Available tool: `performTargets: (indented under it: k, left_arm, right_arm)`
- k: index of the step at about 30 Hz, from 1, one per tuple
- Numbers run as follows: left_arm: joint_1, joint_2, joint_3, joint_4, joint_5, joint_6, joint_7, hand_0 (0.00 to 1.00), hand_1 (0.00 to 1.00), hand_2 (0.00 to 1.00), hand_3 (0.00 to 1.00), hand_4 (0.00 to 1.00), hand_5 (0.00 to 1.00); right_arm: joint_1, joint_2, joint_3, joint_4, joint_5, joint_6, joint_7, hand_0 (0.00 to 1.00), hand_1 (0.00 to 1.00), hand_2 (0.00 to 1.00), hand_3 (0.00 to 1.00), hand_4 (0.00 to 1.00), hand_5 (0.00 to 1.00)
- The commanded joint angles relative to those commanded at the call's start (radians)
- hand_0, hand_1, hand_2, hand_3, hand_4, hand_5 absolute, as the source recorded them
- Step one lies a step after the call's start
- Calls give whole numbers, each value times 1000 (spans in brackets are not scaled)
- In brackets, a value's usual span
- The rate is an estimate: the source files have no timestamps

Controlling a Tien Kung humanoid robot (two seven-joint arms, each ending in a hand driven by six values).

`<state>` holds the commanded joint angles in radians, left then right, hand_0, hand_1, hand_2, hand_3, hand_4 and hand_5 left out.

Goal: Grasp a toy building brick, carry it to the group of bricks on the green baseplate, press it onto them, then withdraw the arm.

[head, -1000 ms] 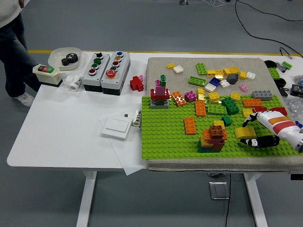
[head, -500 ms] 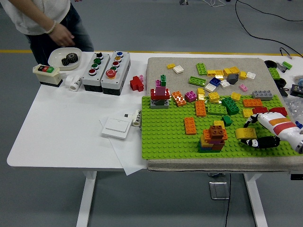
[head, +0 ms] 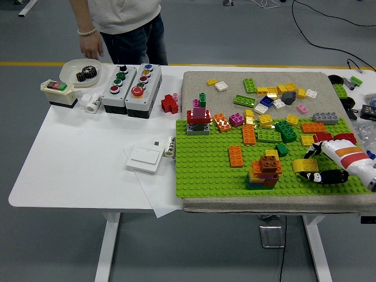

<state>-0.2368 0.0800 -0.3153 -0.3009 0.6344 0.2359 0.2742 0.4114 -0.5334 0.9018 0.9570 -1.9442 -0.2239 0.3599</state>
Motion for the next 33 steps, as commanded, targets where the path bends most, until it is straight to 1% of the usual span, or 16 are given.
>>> performTargets:
  k: [3, 4, 9, 10, 23, 33]
  left_arm:
    - [0, 0, 0, 0, 0, 0, 0, 758, 753, 729, 585, 643, 660]
    - [0, 0, 0, 0, 1, 0, 0, 758, 753, 729, 585, 642, 661]
    - [0, 0, -2, 0, 2, -1, 1, 758, 753, 729, 585, 642, 661]
    - [0, 0, -1, 0, 2, -1, 1, 757, 753, 729, 585, 643, 663]
    - [0, -1, -3, 0, 3, -1, 1, 756, 753, 730, 586, 643, 665]
    - [1, -1, -5, 0, 8, -2, 2, 756, 753, 730, 585, 643, 666]
  right_arm:
    - [-1, 1, -4, -7, 1, -5, 7, 486, 528, 558, 500, 799, 472]
    - [-1, 1, -4, -7, 1, -5, 8, 433, 513, 545, 491, 782, 474]
    - [-1, 3, -6, -10, 3, -15, 17, 433, 513, 545, 491, 782, 474]
    - [-1, 3, -6, -9, 4, -18, 19, 391, 495, 530, 484, 767, 477]
    - [-4, -7, 14, 13, 7, -34, 37, 380, 489, 524, 481, 758, 461]
    - [-12, -9, 35, 19, -4, -33, 37, 382, 487, 520, 480, 739, 458]
